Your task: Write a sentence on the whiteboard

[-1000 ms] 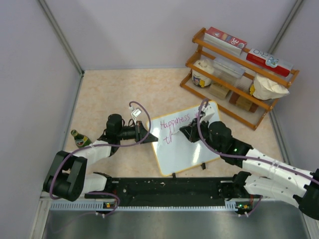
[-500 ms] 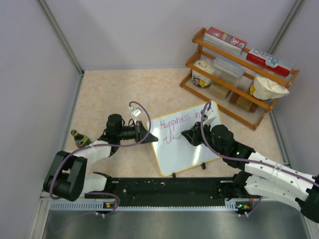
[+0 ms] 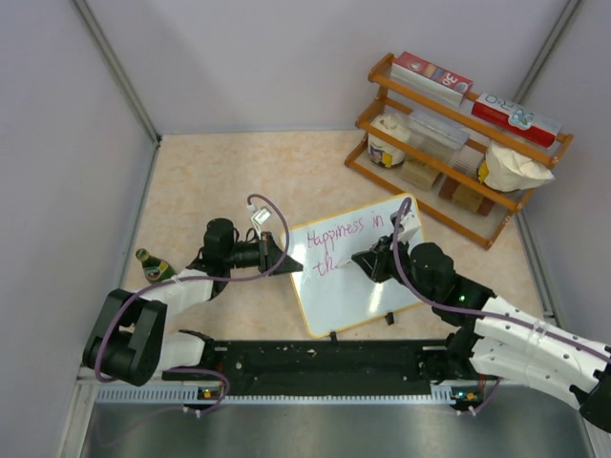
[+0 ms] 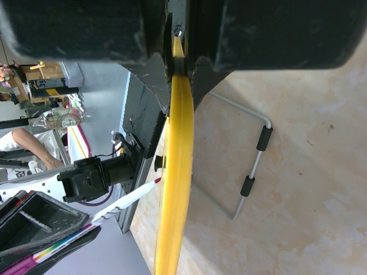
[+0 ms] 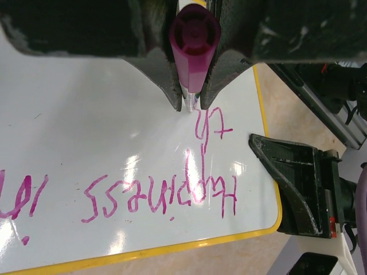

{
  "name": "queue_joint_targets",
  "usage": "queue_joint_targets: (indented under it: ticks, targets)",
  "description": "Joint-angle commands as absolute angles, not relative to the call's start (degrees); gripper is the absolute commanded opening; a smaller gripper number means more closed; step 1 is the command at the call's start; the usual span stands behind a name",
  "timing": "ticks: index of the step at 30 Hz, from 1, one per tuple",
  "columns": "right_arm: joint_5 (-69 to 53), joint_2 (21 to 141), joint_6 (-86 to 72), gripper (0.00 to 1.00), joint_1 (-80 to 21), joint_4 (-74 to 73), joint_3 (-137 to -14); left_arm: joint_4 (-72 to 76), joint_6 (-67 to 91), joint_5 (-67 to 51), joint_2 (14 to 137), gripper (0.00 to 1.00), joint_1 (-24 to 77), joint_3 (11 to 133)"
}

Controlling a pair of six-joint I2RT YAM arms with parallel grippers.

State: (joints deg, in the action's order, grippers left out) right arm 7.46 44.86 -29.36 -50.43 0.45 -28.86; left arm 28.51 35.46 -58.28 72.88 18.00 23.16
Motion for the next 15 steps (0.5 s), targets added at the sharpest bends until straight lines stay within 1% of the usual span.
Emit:
queue_joint_targets:
  ticks: [1, 15]
  targets:
    - [10.0, 42.5, -27.7, 0.00, -49.6, 0.7, -32.3, 24.8, 31.1, -55.8, 73.3, 0.00, 18.8, 21.6]
    - [8.5, 46.5, -27.4, 0.00, -49.2, 3.2, -33.6, 24.5, 30.9, -55.7, 73.0, 0.00, 18.7, 21.4]
